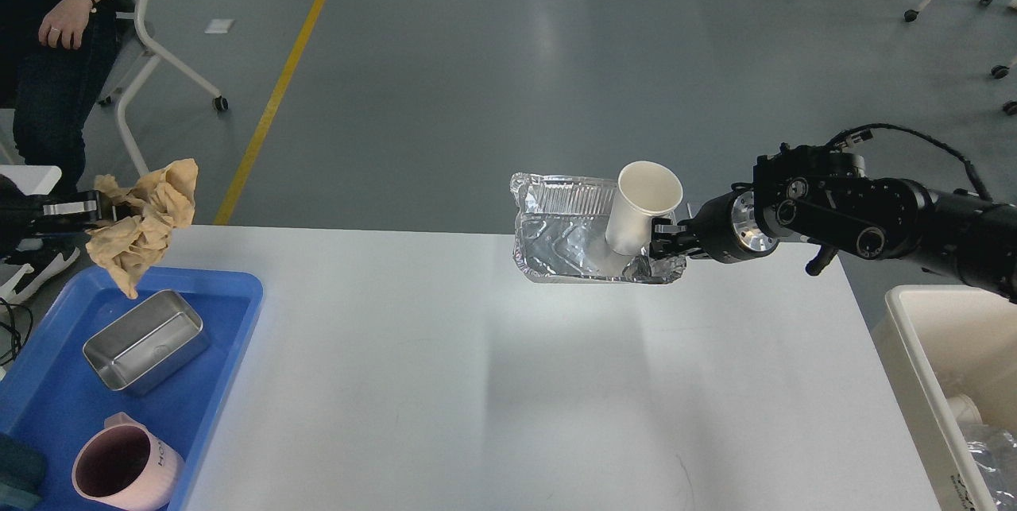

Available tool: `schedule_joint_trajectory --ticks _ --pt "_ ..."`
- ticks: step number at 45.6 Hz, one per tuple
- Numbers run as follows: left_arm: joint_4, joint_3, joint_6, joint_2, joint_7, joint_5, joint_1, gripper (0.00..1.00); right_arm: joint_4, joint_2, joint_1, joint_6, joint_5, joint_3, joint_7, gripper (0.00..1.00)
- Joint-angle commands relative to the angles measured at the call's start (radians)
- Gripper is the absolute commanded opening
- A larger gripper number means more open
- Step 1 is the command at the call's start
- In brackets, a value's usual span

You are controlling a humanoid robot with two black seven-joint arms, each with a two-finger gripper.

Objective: Tidy desktop
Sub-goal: 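Lift the paper bag high and carry it toward the foil tray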

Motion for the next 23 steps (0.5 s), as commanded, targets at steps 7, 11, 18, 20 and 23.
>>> schedule_joint_trajectory --ticks 7,11,18,20,23 --pt "-0.056 -0.069 -0.297 0.27 -0.015 -0.002 -0.192 0.0 0.001 0.001 0.001 0.0 0.0 0.0 0.0 0.0" --pt "-0.052 -0.072 -0.342 0.286 -0.009 -0.002 -0.242 0.0 0.001 0.006 0.006 0.0 0.0 0.002 0.0 0.0" --pt "-0.053 -0.066 -0.337 0.261 0.009 -0.002 -0.248 0.0 0.002 0.0 0.007 0.0 0.0 0.005 0.0 0.0" --pt "-0.053 -0.066 -0.328 0.228 0.027 -0.005 -0.248 0.0 0.002 -0.002 0.007 0.0 0.0 0.005 0.0 0.0" --pt "-0.046 -0.065 -0.294 0.16 0.078 -0.009 -0.248 0.0 0.002 -0.005 0.006 0.0 0.0 0.005 0.0 0.0"
